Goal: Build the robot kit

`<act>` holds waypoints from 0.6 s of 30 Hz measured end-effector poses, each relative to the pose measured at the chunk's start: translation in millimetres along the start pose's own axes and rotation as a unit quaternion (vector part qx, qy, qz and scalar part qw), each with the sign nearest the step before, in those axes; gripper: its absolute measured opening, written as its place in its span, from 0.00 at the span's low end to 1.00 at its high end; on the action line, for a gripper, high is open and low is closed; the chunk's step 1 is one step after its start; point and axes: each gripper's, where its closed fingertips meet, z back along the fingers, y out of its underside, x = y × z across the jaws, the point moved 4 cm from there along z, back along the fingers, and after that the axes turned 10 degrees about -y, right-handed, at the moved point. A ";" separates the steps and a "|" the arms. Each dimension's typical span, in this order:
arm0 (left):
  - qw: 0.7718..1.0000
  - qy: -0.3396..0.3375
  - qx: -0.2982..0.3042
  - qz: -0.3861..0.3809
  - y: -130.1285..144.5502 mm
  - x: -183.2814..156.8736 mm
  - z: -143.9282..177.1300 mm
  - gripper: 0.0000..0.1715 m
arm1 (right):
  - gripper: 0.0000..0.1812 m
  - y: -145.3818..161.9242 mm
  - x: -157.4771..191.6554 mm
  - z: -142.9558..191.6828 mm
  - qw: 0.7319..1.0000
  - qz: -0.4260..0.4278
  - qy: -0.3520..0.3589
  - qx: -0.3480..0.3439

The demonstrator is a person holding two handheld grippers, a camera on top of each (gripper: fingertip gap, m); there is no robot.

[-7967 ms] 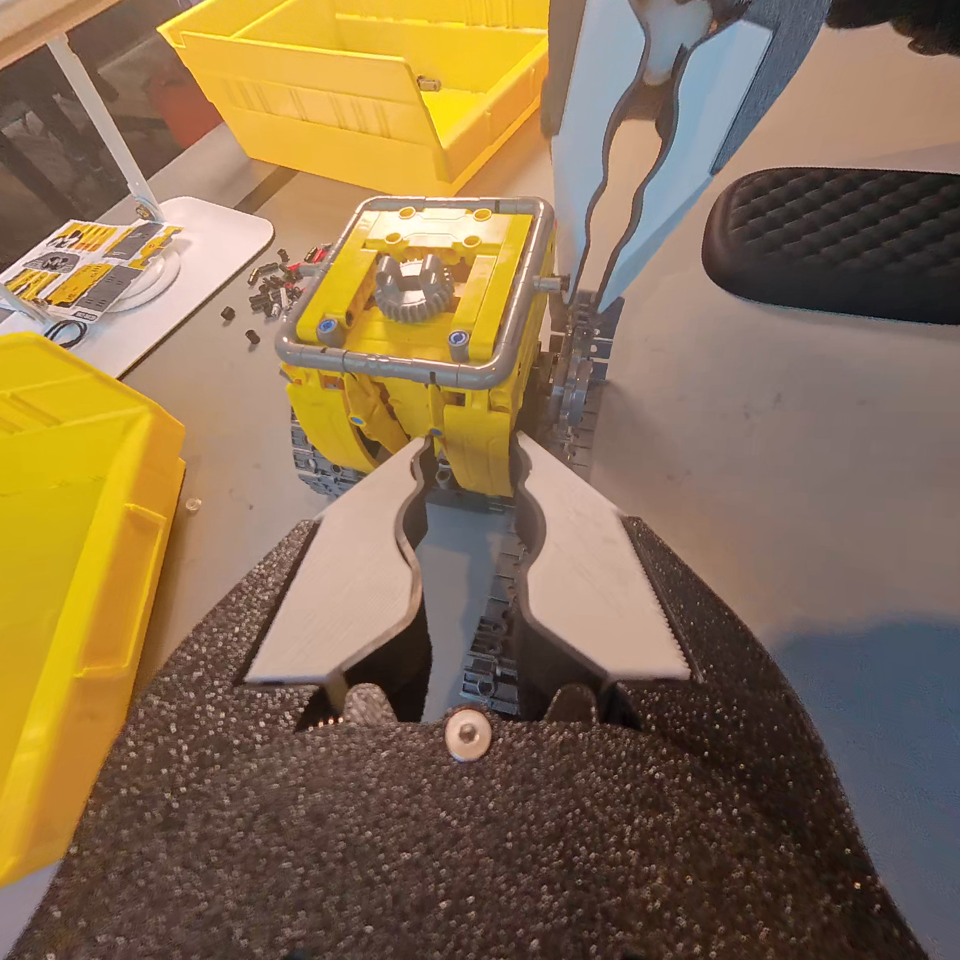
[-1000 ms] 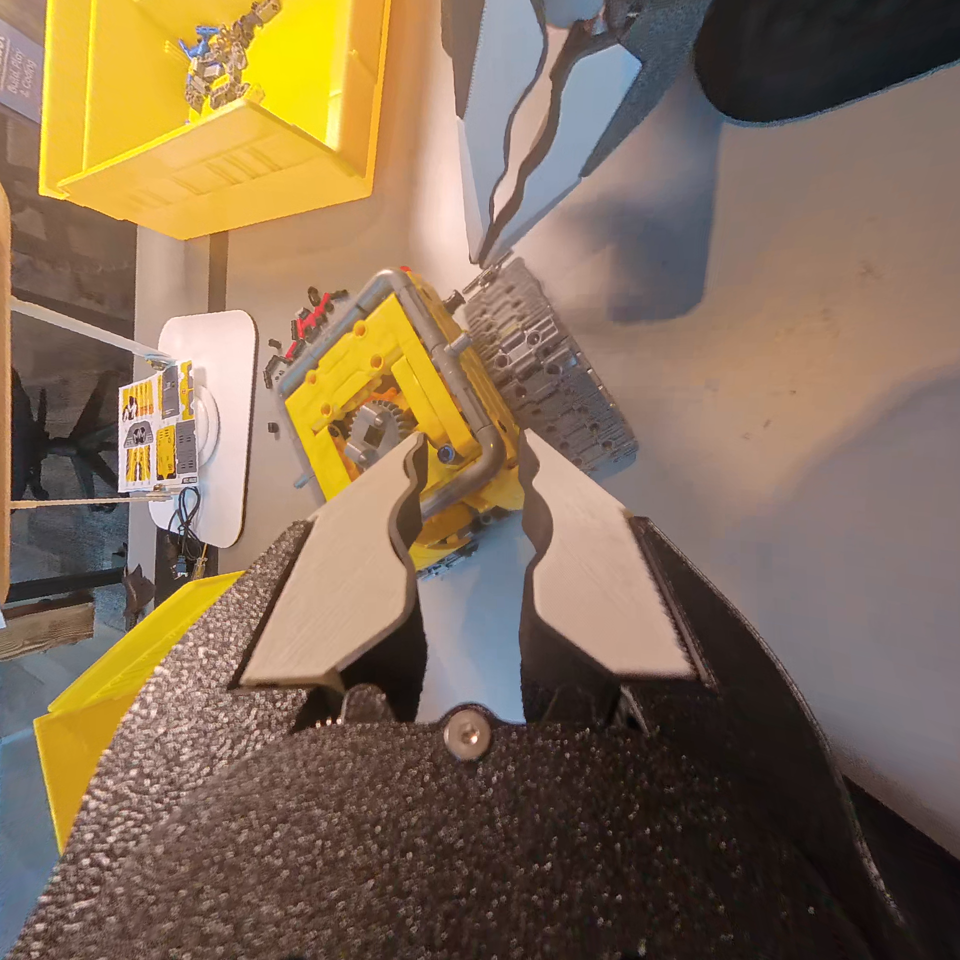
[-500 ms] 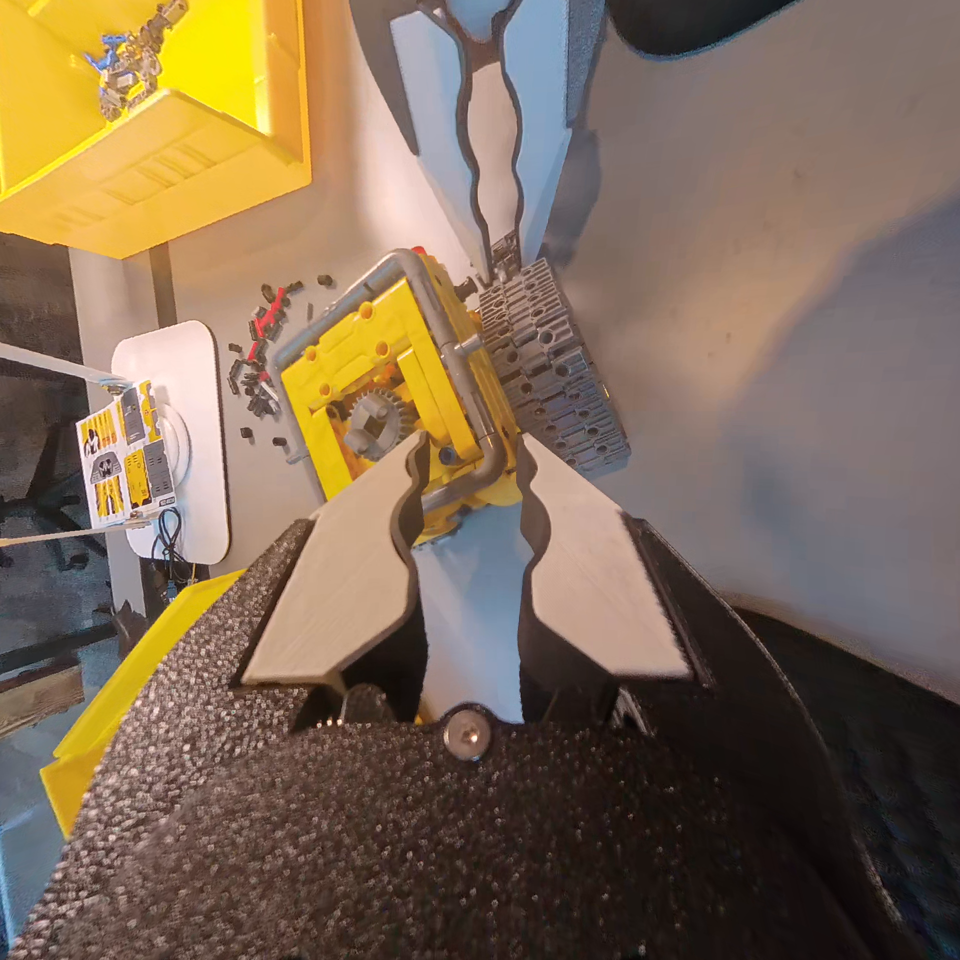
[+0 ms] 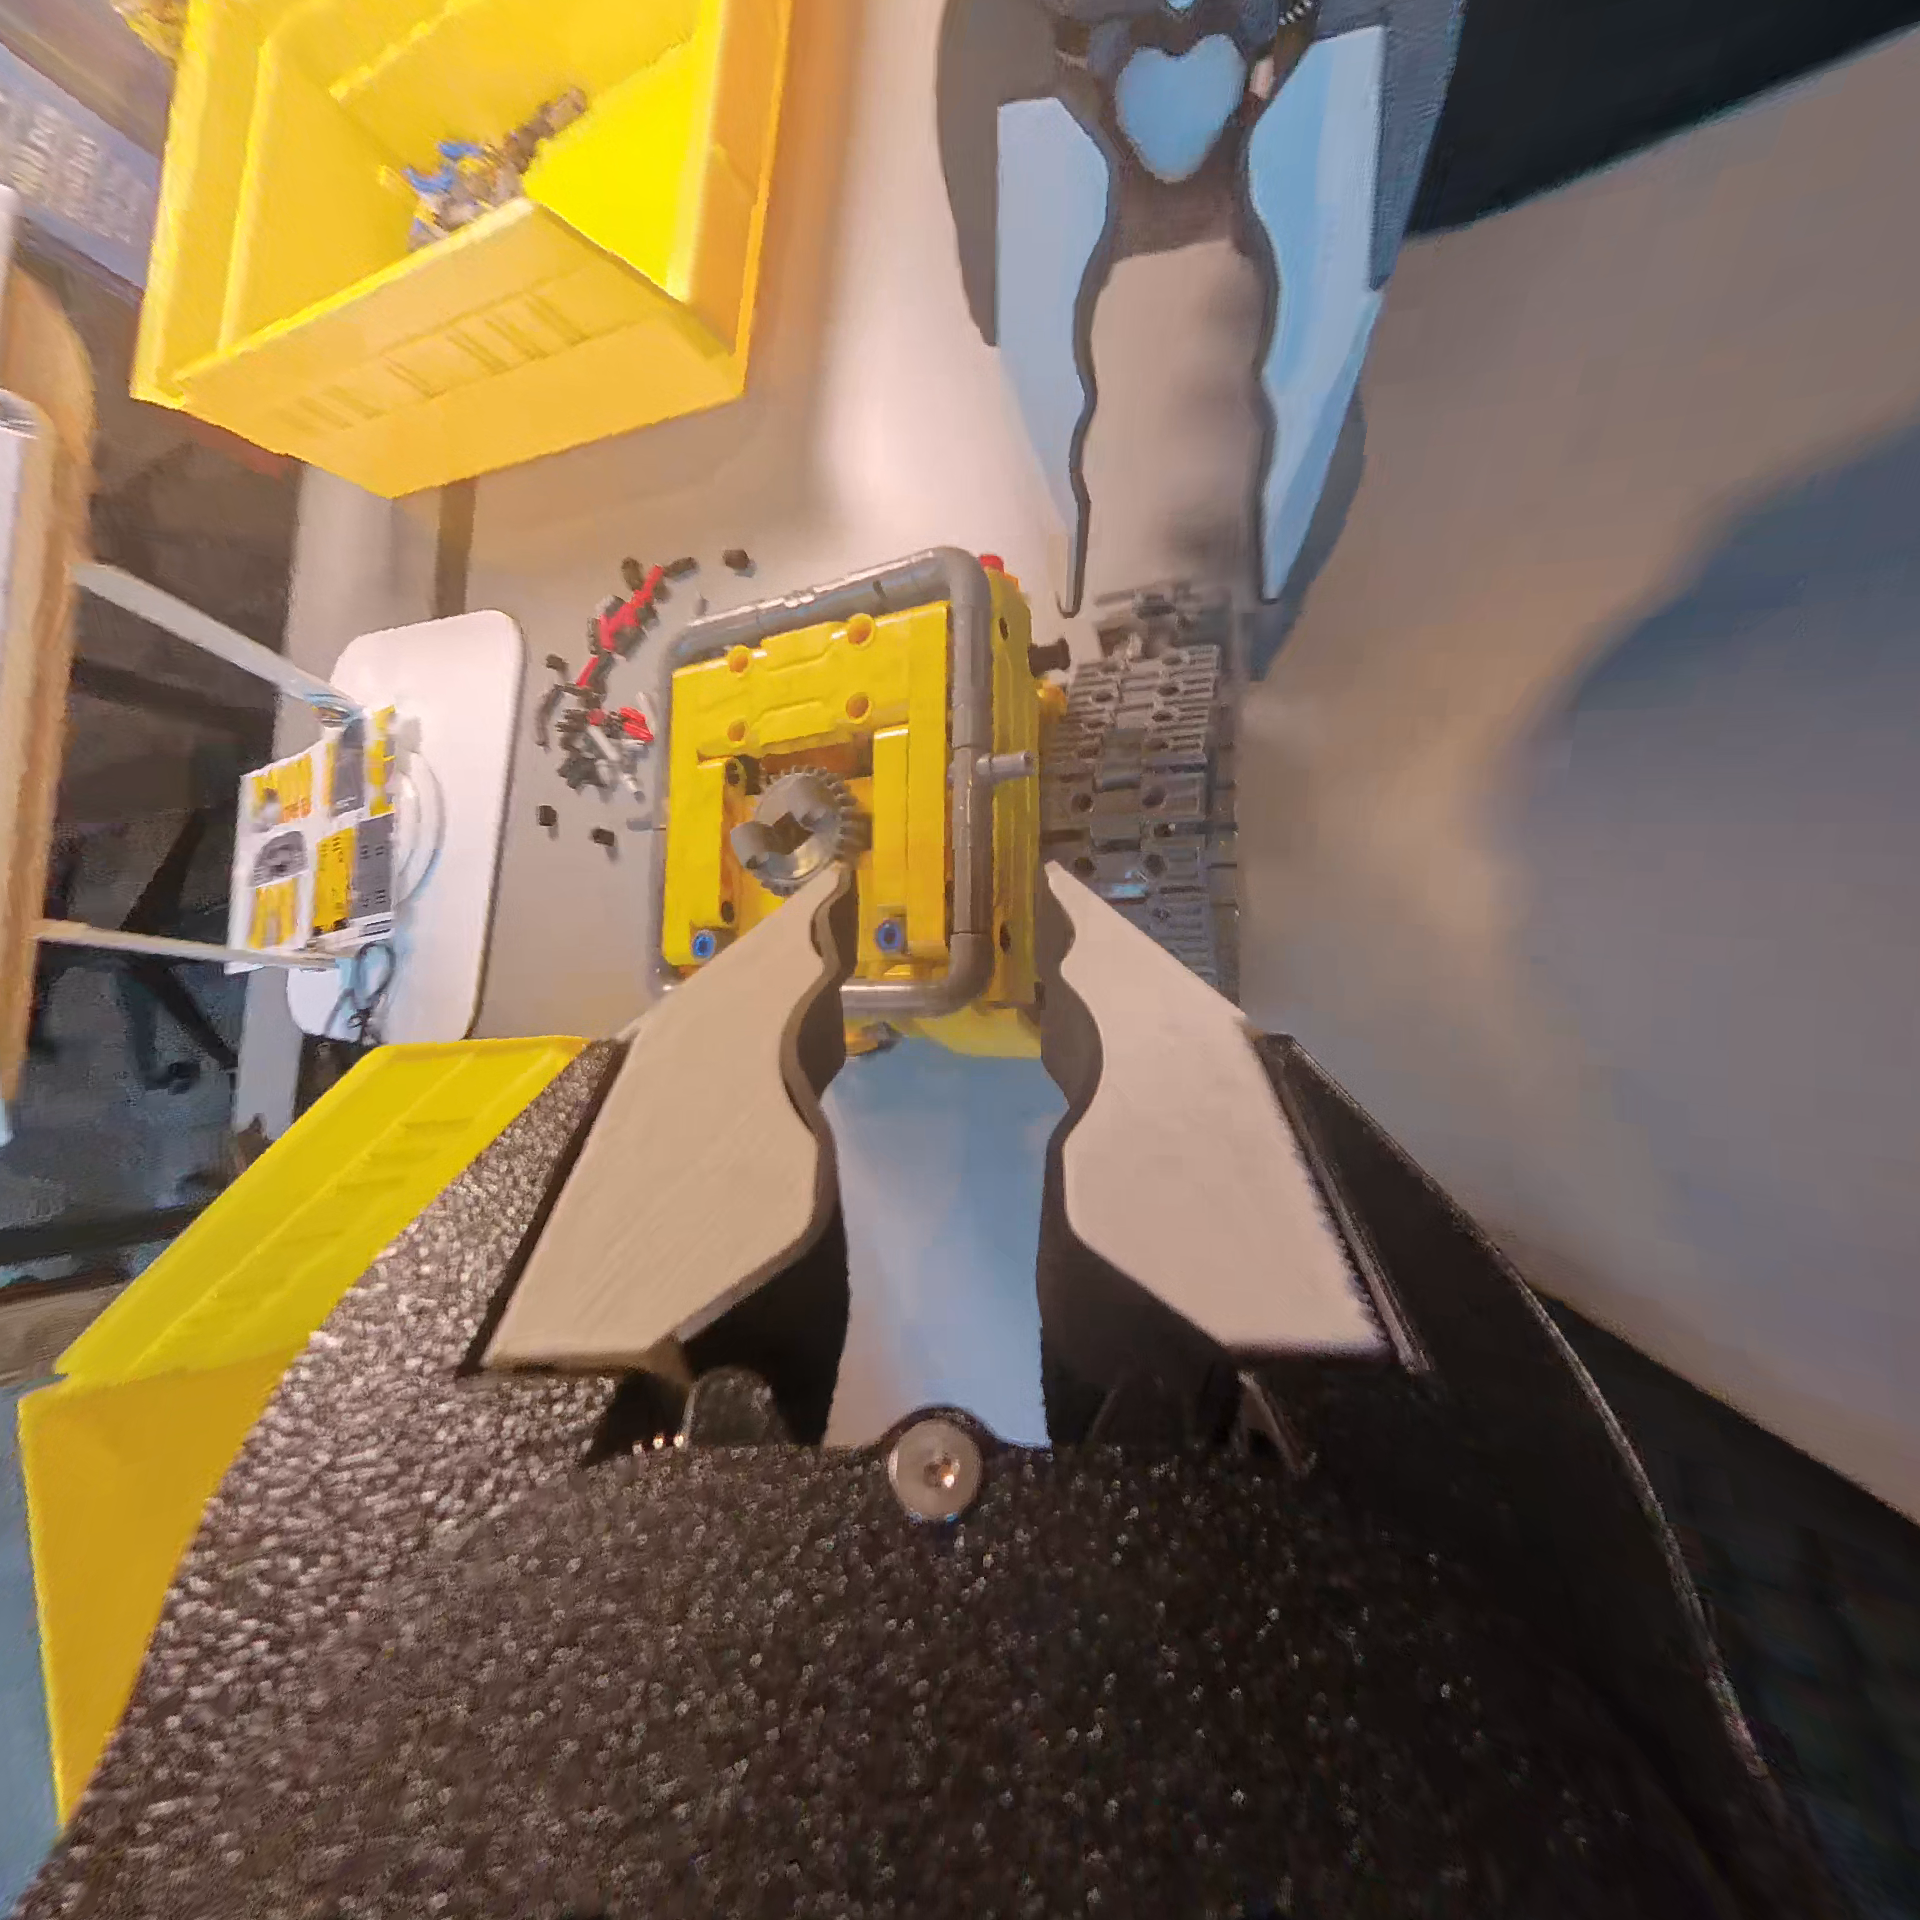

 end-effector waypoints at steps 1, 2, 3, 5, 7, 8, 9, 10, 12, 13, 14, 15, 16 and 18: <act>1.000 -0.017 -0.011 0.008 -2.3 -0.1 4.8 0.20 | 0.30 4.2 0.0 5.9 1.000 -0.018 -0.013 0.001; 0.999 -0.025 -0.021 0.016 -5.0 -3.0 9.7 0.20 | 0.33 9.6 -1.9 10.0 0.999 -0.034 -0.019 0.007; 0.999 -0.025 -0.029 0.025 -7.5 -7.9 13.3 0.20 | 0.36 14.7 -4.9 11.4 0.999 -0.043 -0.021 0.016; 0.998 -0.021 -0.038 0.041 -11.5 -20.6 15.1 0.19 | 0.37 21.4 -10.6 6.5 0.998 -0.050 -0.028 0.036; 0.998 -0.013 -0.036 0.046 -14.0 -36.0 10.4 0.17 | 0.37 19.4 -9.3 -4.4 0.996 -0.052 -0.053 0.039; 0.998 -0.014 -0.033 0.046 -14.8 -42.8 7.1 0.16 | 0.36 18.7 -7.6 -9.7 0.996 -0.048 -0.063 0.044; 0.998 -0.017 -0.030 0.047 -15.0 -48.6 3.6 0.16 | 0.30 20.2 -7.9 -12.9 0.996 -0.040 -0.061 0.055; 0.998 -0.027 -0.023 0.048 -13.8 -52.1 -0.6 0.16 | 0.23 21.7 -7.6 -13.5 0.996 -0.032 -0.061 0.058; 0.998 -0.051 -0.005 0.046 -8.0 -56.1 -8.2 0.16 | 0.23 19.1 -6.4 -7.7 0.997 -0.040 -0.063 0.024; 0.997 -0.062 0.000 0.044 -5.8 -57.8 -11.4 0.17 | 0.23 20.2 -6.6 -4.0 0.997 -0.049 -0.062 0.012; 0.996 -0.073 0.002 0.041 -4.8 -59.2 -13.8 0.18 | 0.23 21.3 -7.7 -0.7 0.997 -0.050 -0.057 0.003; 0.996 -0.081 0.003 0.034 -4.1 -60.8 -15.9 0.18 | 0.23 22.1 -8.1 1.8 0.997 -0.050 -0.053 -0.006; 0.996 -0.089 0.005 0.026 -3.9 -61.8 -18.1 0.18 | 0.22 22.5 -7.9 3.5 0.997 -0.053 -0.052 -0.016; 0.994 -0.113 0.014 0.007 -2.4 -59.2 -23.5 0.17 | 0.22 25.1 -7.3 6.3 0.996 -0.062 -0.055 -0.017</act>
